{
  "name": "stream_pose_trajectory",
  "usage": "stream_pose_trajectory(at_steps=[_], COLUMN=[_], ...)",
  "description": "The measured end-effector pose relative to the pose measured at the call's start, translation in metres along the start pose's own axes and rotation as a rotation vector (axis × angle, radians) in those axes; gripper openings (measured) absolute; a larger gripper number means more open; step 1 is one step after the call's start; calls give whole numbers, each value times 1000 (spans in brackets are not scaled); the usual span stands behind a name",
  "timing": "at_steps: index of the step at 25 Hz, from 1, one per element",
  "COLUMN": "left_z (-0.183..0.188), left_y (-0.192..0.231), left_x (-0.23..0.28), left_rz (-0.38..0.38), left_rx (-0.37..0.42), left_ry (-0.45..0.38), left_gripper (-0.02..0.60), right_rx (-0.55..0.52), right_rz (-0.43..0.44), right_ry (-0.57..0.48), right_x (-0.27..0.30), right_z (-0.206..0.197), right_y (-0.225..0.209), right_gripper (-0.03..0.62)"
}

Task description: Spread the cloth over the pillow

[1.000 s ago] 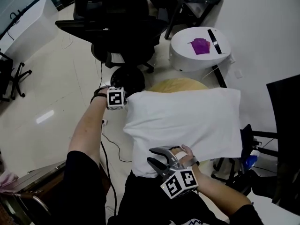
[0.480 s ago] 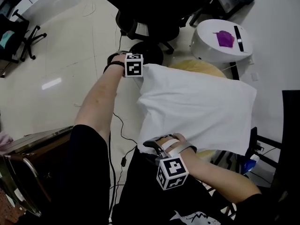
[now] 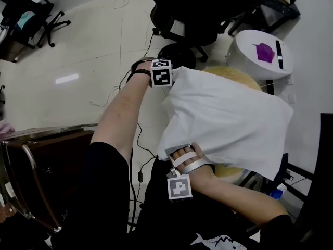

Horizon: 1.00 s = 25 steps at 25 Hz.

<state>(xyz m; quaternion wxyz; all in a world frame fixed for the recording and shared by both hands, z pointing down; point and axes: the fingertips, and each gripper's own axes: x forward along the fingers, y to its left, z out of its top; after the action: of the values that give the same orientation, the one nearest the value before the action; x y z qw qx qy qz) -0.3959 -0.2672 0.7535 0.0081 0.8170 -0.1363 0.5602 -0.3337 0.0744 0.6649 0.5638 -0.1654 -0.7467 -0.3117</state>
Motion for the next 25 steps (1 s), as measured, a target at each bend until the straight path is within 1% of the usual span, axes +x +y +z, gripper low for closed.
stream_pose_trajectory(at_steps=[2, 4, 6, 10, 14, 16, 21, 22, 25], left_z=[0, 0, -3, -13, -19, -17, -8, -5, 3], left_y=[-2, -2, -3, -5, -1, 1, 4, 5, 12], left_x=[-4, -6, -8, -6, -2, 3, 27, 32, 43], left_rz=[10, 16, 17, 5, 4, -22, -79, -91, -133], left_rx=[-7, -18, -26, -37, -28, -12, 73, 80, 83], left_ry=[-10, -22, -27, -24, -28, -36, -50, -58, -74], left_gripper=[2, 11, 25, 83, 193, 247, 332, 342, 348], right_rx=[56, 143, 231, 370, 495, 514, 527, 523, 512], right_rz=[-35, -13, 29, 109, 228, 265, 343, 354, 383], right_ry=[-33, -91, -162, -293, -377, -403, -442, -444, -453], right_x=[-2, -10, -22, -51, -65, -69, -81, -84, -91], right_z=[6, 10, 14, 23, 32, 33, 36, 37, 40], right_y=[-7, -6, -7, -15, -18, -19, -20, -20, -19], right_gripper=[136, 53, 21, 20, 18, 18, 18, 18, 18])
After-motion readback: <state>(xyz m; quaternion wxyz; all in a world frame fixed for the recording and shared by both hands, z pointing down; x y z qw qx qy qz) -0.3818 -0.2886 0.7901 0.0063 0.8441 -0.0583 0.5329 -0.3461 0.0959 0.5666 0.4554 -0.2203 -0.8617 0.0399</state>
